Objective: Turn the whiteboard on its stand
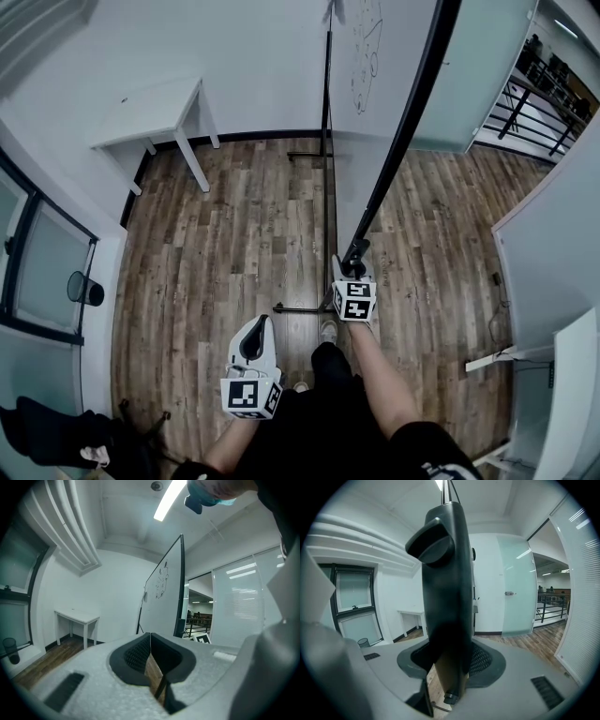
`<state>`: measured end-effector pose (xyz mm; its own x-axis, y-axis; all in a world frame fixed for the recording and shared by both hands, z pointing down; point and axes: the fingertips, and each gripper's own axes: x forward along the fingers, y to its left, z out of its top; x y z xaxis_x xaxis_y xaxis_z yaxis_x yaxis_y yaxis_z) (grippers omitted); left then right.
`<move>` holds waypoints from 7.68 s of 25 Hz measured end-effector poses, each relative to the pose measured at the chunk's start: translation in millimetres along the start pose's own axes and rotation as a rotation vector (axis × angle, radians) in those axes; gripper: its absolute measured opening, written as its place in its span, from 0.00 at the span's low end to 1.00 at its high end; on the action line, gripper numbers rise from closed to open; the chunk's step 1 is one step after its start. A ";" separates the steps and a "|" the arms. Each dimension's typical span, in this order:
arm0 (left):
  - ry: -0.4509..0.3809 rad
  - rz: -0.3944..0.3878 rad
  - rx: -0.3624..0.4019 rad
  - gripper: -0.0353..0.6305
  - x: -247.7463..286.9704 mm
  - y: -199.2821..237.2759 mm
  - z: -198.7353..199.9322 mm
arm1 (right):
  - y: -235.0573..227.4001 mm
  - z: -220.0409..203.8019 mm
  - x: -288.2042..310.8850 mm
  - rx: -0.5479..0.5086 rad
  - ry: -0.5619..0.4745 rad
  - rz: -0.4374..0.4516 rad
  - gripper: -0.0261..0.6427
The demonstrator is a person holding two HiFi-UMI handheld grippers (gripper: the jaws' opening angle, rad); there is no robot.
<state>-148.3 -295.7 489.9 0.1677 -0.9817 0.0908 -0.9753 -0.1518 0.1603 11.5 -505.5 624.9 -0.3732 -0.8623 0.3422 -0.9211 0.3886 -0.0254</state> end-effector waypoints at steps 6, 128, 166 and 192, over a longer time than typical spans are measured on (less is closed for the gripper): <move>0.000 -0.022 0.012 0.08 -42.2 4.2 -3.3 | 18.0 -14.3 -34.3 0.005 -0.014 -0.014 0.30; 0.063 -0.078 -0.008 0.08 -506.6 -128.0 -88.6 | 226.9 -225.6 -565.7 -0.039 -0.004 0.116 0.30; 0.063 -0.162 -0.004 0.08 -528.3 -133.4 -73.9 | 237.0 -195.4 -675.1 0.177 -0.044 0.055 0.27; 0.061 -0.204 0.000 0.08 -544.3 -156.7 -75.2 | 272.2 -136.7 -723.9 0.106 -0.163 0.123 0.06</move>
<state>-76.0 271.1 489.3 0.3700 -0.9218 0.1154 -0.9202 -0.3466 0.1819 46.1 268.9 498.7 -0.4885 -0.8549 0.1747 -0.8708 0.4650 -0.1595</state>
